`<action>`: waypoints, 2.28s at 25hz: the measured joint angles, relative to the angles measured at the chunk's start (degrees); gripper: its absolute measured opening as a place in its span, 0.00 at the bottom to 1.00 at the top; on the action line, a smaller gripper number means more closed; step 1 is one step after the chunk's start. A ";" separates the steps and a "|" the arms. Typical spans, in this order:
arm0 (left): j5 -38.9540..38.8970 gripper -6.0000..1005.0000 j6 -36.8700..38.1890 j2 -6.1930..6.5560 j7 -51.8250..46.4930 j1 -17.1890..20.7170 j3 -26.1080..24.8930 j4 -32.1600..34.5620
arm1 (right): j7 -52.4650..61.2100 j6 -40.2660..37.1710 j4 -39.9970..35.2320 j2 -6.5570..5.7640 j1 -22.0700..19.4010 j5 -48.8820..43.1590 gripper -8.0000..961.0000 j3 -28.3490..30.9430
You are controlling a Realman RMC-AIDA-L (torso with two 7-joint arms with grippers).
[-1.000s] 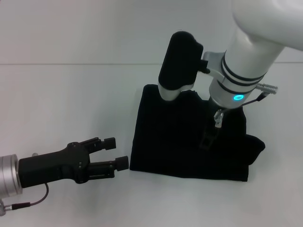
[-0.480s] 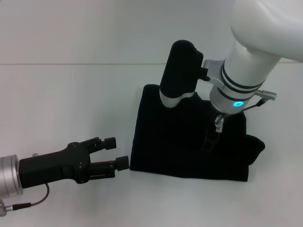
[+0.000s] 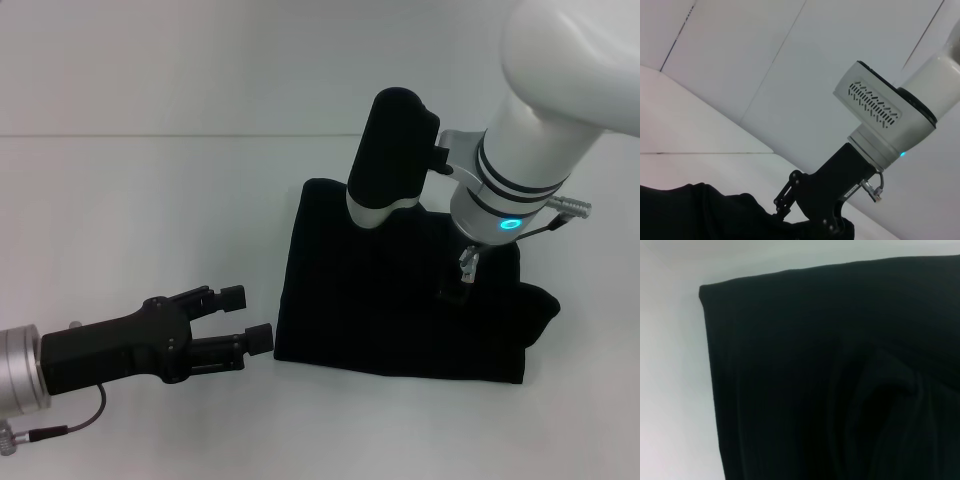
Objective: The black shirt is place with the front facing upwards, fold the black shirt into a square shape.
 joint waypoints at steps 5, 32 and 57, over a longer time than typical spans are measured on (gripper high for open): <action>0.00 0.95 0.00 0.02 0.00 0.00 -0.01 0.00 | 0.18 0.34 -0.03 -0.02 -0.36 0.15 0.38 0.93; -0.18 0.94 1.55 0.92 -5.08 -1.39 -4.08 0.53 | -6.76 3.80 11.41 -3.63 -18.69 32.80 0.07 51.72; -0.17 0.95 1.87 0.74 -5.13 -2.11 -6.63 0.00 | -19.07 13.11 24.72 -3.24 -29.39 50.59 0.07 58.70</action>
